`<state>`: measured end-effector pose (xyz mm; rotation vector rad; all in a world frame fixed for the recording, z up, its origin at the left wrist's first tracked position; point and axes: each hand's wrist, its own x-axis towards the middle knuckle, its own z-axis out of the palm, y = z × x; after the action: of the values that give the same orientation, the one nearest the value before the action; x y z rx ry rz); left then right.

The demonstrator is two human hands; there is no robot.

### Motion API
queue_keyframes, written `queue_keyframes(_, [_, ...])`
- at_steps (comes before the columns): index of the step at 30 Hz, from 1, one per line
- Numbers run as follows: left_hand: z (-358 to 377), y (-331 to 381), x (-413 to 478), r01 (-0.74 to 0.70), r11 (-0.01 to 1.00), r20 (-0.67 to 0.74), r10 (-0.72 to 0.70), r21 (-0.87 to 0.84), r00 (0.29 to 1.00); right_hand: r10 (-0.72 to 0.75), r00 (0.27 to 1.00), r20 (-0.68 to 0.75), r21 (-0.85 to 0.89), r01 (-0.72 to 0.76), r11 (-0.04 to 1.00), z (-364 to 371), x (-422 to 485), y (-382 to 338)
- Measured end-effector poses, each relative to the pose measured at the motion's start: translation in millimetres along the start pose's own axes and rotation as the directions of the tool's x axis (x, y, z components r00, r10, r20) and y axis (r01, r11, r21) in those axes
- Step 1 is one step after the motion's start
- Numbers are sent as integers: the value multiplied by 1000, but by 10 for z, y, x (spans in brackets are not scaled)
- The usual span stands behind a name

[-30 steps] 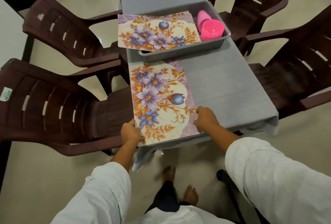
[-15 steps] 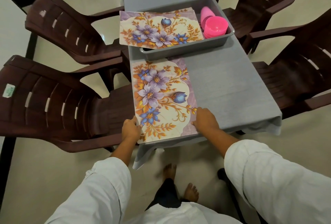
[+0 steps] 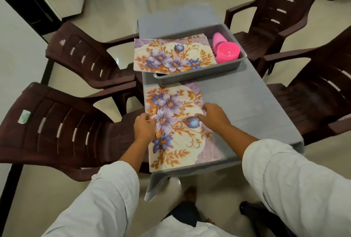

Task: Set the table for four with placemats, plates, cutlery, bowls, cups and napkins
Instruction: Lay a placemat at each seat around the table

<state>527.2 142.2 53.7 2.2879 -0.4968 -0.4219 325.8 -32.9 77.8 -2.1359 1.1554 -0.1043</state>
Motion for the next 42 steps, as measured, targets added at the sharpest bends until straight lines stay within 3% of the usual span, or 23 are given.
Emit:
queue_keyframes(6, [-91, 737, 941, 6, 975, -88, -26, -224, 996, -37, 997, -64, 124, 45, 991, -340, 758, -626])
queue_keyframes(14, [-71, 936, 2316, 207, 959, -198, -245, -193, 949, 43, 999, -29, 204, -36, 978, -358, 1693, -928])
queue_keyframes(19, [-51, 902, 2715, 256, 929, -109, -293, -266, 950, 115, 993, -18, 253, -107, 962, -266, 1946, -923])
queue_keyframes(25, [77, 667, 3071, 270, 904, -107, -320, -331, 941, 146, 989, -16, 261, -137, 956, -169, 2071, -876])
queue_keyframes(35, [-68, 1120, 2581, -16, 988, -310, -33, -155, 950, 207, 977, 41, 309, -210, 928, -131, 2101, -867])
queue_keyframes(42, [-273, 1305, 2473, -14, 924, -320, -118, -383, 940, 277, 960, 45, 465, -265, 845, -215, 2080, -954])
